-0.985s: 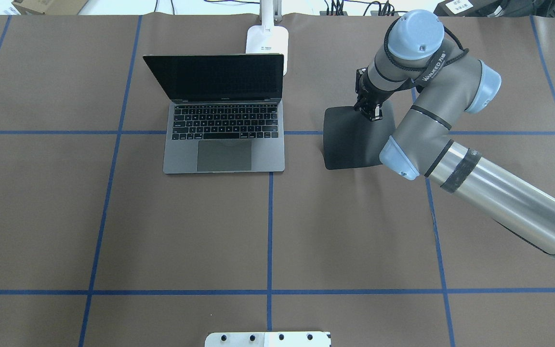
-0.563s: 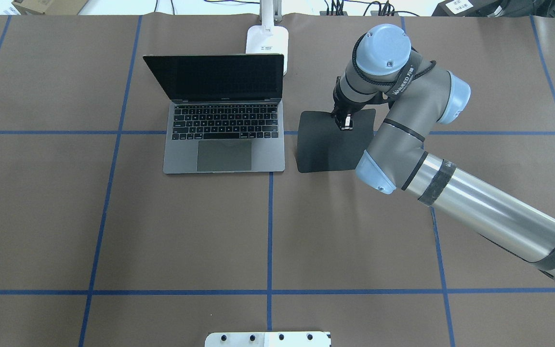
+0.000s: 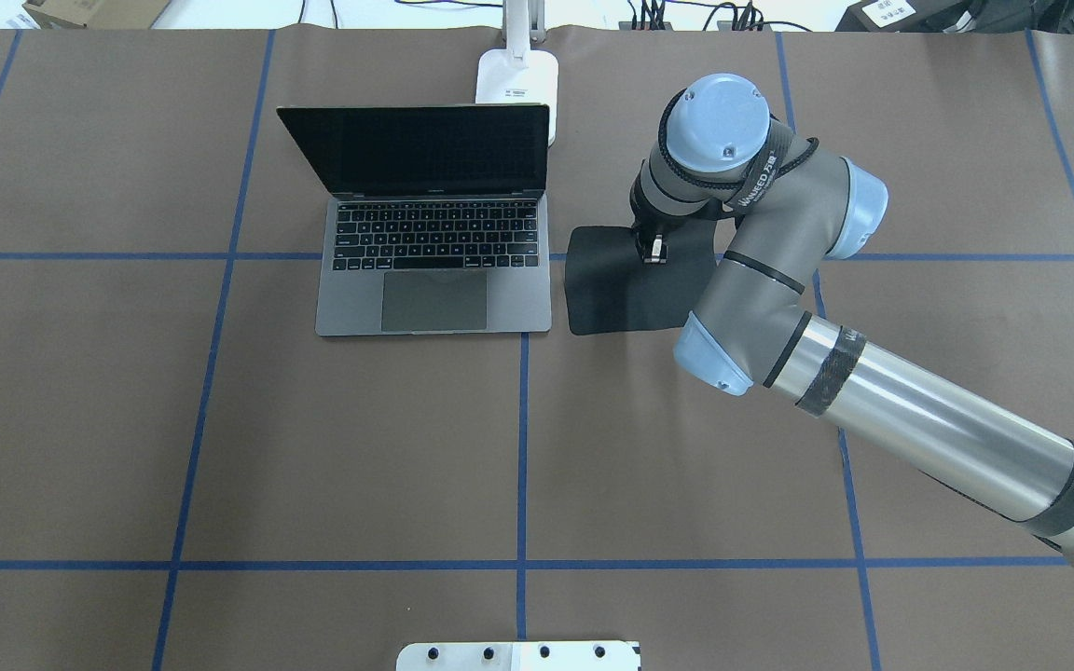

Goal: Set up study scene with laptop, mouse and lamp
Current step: 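Open the right gripper and withdraw it away from the mouse pad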

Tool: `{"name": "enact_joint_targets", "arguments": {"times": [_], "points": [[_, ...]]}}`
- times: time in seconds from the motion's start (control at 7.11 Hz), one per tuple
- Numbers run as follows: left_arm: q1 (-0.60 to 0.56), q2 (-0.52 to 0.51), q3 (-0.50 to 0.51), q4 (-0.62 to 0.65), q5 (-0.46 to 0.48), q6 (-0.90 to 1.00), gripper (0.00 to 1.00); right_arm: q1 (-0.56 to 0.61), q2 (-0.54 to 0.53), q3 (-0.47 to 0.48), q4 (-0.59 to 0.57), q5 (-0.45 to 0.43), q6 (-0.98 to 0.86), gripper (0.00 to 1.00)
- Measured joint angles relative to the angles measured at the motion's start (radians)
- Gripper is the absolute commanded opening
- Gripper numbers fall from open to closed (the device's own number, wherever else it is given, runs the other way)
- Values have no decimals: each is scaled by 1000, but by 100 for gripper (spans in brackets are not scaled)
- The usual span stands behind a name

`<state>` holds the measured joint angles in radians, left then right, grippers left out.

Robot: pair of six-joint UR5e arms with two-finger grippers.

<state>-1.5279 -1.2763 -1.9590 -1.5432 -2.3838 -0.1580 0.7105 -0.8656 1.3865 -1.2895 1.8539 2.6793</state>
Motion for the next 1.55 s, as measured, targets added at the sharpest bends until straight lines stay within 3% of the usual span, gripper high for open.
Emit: {"name": "enact_joint_targets", "arguments": {"times": [0.84,1.13,1.55], "points": [[0,-11,-3,-1,0,0,100,19,-18,55,-4,6,-161,100],[1,-18,-11,0,5,-1,100,31,-105,153,-10,14,-431,100],[5,-64,-10,-45,4,2,100,93,-196,205,-37,90,-953,100]]}}
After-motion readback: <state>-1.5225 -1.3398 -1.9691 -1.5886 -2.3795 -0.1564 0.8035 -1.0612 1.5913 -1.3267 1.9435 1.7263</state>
